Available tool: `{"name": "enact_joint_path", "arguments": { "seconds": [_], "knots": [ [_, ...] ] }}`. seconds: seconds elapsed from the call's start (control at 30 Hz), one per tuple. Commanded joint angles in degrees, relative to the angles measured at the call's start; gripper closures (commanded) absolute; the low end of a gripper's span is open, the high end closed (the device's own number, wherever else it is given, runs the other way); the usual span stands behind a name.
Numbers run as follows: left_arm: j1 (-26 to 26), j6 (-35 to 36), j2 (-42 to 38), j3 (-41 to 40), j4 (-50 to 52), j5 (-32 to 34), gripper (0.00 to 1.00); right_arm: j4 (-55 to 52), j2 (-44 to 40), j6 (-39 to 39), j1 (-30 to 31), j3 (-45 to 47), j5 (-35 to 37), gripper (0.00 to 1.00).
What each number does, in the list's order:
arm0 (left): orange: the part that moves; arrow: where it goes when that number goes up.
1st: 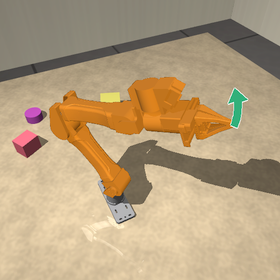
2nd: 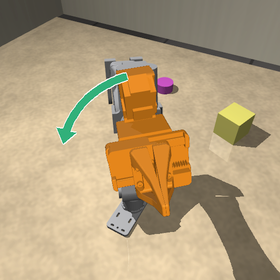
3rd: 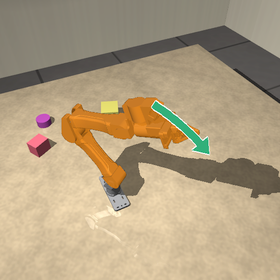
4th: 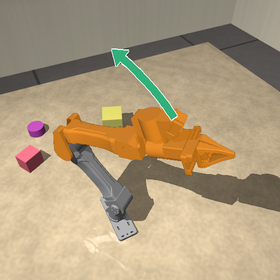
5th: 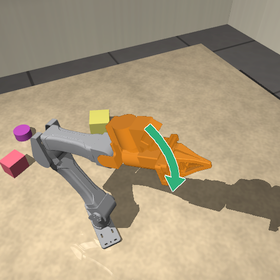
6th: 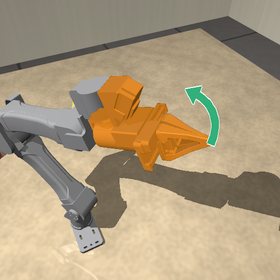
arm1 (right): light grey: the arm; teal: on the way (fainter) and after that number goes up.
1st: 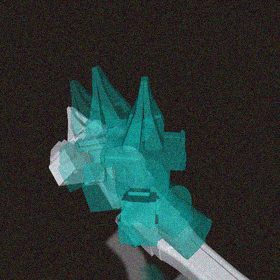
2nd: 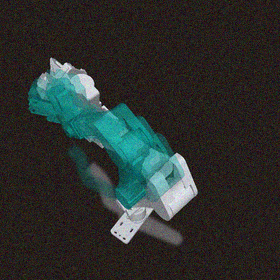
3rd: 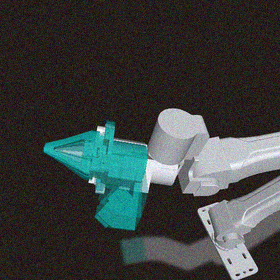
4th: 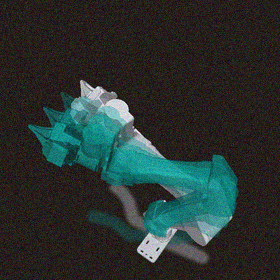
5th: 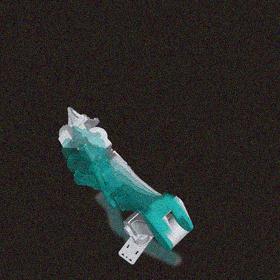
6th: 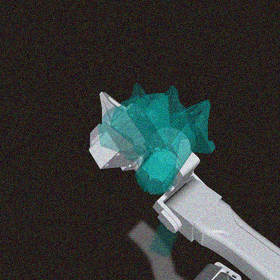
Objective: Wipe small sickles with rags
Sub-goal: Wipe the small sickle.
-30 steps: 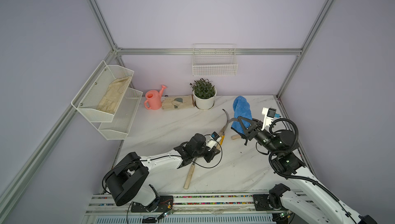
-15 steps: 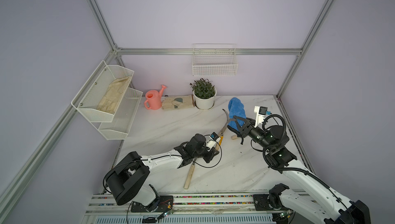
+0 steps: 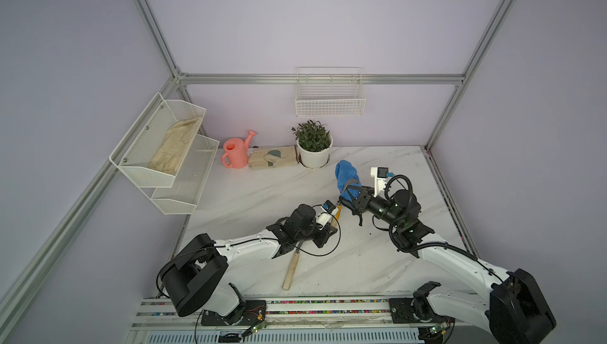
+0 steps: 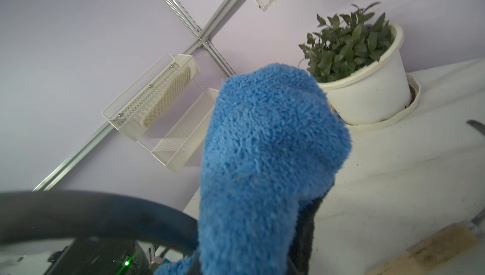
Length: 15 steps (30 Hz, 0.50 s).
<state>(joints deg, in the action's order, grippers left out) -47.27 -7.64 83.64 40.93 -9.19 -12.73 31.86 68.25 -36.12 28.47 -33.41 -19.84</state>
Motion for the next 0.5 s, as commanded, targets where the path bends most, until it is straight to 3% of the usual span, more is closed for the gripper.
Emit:
{"name": "enact_joint_path", "arguments": {
  "seconds": [0.0,0.13,0.47],
  "knots": [
    [-0.37,1.22,-2.09,1.43,-3.57,-0.84,1.0,3.93,2.89,1.19,2.83,0.91,-0.83,1.0],
    [-0.4,1.23,-2.18,1.44,-3.48,-0.71,1.0,1.01,1.5,2.29,3.08,-1.04,-0.35,1.0],
    [-0.37,1.58,-0.76,2.4,-2.69,-0.01,1.0,-11.59,-15.41,5.27,3.04,-7.93,2.49,1.0]
  ]
}}
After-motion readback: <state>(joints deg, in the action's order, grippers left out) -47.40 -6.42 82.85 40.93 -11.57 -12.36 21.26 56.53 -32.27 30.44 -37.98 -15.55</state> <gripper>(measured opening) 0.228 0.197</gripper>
